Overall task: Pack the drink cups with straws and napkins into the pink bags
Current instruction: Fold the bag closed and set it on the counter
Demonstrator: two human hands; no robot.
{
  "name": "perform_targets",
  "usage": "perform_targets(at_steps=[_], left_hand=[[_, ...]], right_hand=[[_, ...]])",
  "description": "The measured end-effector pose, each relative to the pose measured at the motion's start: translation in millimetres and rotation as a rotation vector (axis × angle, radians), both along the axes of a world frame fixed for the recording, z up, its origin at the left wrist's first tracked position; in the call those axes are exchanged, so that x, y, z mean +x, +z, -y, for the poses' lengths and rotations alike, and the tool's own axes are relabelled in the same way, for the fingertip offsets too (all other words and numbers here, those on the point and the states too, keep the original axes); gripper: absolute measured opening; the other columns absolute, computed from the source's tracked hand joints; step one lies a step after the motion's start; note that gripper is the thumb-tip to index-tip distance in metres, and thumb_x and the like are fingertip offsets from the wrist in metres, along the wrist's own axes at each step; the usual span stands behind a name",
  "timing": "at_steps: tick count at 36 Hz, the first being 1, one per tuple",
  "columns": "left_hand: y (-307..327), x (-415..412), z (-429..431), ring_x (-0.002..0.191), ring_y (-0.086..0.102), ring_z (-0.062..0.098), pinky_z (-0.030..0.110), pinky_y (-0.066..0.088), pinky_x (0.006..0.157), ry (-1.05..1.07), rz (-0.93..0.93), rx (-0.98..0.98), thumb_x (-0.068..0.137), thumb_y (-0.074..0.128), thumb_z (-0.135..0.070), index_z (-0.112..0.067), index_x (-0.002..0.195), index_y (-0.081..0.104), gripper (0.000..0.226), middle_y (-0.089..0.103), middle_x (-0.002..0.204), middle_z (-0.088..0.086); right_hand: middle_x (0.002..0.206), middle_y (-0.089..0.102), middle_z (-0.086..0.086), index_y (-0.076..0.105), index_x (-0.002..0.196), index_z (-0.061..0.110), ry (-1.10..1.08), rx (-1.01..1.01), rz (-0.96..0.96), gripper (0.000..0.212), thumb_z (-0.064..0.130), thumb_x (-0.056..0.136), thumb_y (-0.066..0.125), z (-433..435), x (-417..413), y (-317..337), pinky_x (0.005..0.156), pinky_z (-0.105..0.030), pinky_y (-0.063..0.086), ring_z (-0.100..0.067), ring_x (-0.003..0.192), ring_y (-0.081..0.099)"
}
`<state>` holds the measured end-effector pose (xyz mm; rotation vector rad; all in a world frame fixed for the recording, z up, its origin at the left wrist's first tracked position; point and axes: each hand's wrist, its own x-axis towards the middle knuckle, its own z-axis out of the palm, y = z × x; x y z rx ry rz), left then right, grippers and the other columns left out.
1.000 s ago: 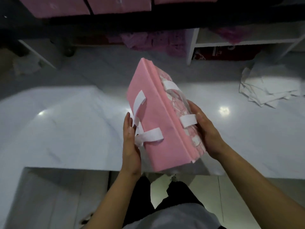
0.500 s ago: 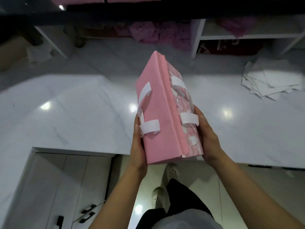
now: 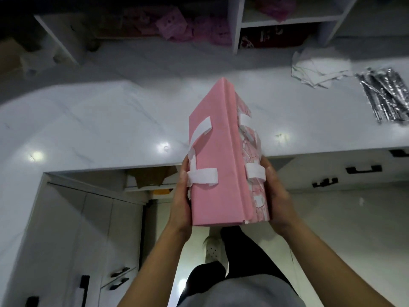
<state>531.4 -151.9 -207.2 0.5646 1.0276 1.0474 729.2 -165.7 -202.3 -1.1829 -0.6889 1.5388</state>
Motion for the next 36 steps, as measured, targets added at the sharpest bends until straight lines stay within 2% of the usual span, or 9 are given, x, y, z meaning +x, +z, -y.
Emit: perform_targets(at_steps=[4,6,9,13,22,28,30,32,36], left_hand=[[1,3,13,0.109,0.069,0.029,0.038,0.060,0.076,-0.033,-0.063,-0.004,0.091,0.042,-0.060,-0.028,0.150,0.042,0.067,0.062,0.136,0.015],[5,9,16,0.109,0.070,0.029,0.036,0.060,0.074,-0.060,-0.074,0.001,0.089,0.042,-0.063,-0.027,0.150,0.043,0.071,0.063,0.134,0.015],[18,24,15,0.115,0.066,0.033,0.037,0.060,0.077,-0.104,-0.059,0.056,0.091,0.040,-0.062,-0.027,0.152,0.039,0.071,0.062,0.136,0.013],[44,51,7,0.105,0.072,0.031,0.034,0.061,0.072,-0.156,-0.031,0.136,0.089,0.041,-0.061,-0.027,0.150,0.041,0.070,0.066,0.130,0.013],[121,147,-30,0.118,0.065,0.031,0.040,0.059,0.082,-0.224,-0.016,0.330,0.095,0.044,-0.055,-0.035,0.147,0.046,0.055,0.062,0.137,0.008],[166,234,-53,0.106,0.072,0.023,0.031,0.060,0.073,-0.267,-0.015,0.364,0.091,0.053,-0.059,-0.028,0.145,0.052,0.063,0.070,0.127,0.006],[177,266,-58,0.100,0.074,0.022,0.031,0.060,0.071,-0.268,-0.008,0.366,0.097,0.052,-0.057,-0.027,0.145,0.051,0.057,0.074,0.119,0.005],[187,296,-65,0.101,0.074,0.023,0.033,0.061,0.071,-0.261,-0.015,0.373,0.099,0.049,-0.057,-0.030,0.144,0.052,0.053,0.074,0.118,0.003],[200,349,-83,0.104,0.073,0.024,0.034,0.061,0.074,-0.228,-0.052,0.397,0.098,0.050,-0.059,-0.033,0.141,0.054,0.051,0.074,0.119,0.003]], right_hand=[[0.142,0.057,-0.013,0.045,0.146,0.024,-0.013,0.042,0.018,0.063,0.051,0.089,0.051,18,3,10,0.096,-0.046,0.054,-0.032,0.125,0.059],[0.140,0.058,-0.013,0.045,0.145,0.025,-0.016,0.055,0.029,0.065,0.054,0.087,0.053,23,7,18,0.093,-0.042,0.056,-0.030,0.122,0.061],[0.142,0.055,-0.014,0.042,0.148,0.022,-0.051,0.096,0.045,0.061,0.048,0.093,0.047,30,19,32,0.097,-0.046,0.053,-0.033,0.126,0.058],[0.143,0.055,-0.016,0.041,0.149,0.021,-0.100,0.176,0.068,0.056,0.043,0.097,0.042,34,46,56,0.103,-0.055,0.047,-0.039,0.129,0.054],[0.145,0.053,-0.011,0.041,0.149,0.031,-0.105,0.418,0.150,0.053,0.043,0.098,0.047,18,146,127,0.097,-0.056,0.051,-0.037,0.128,0.056],[0.144,0.053,-0.013,0.037,0.151,0.025,-0.098,0.522,0.215,0.052,0.040,0.102,0.044,-2,243,166,0.102,-0.063,0.045,-0.039,0.128,0.055],[0.141,0.056,-0.011,0.038,0.150,0.027,-0.078,0.544,0.221,0.049,0.040,0.103,0.043,-9,273,179,0.095,-0.058,0.052,-0.037,0.123,0.060],[0.135,0.061,-0.009,0.042,0.147,0.030,-0.068,0.581,0.218,0.044,0.039,0.105,0.043,-17,302,189,0.086,-0.045,0.058,-0.034,0.117,0.065],[0.126,0.068,0.002,0.050,0.140,0.038,-0.055,0.589,0.213,0.037,0.040,0.103,0.045,-38,353,202,0.077,-0.030,0.059,-0.022,0.109,0.070]])
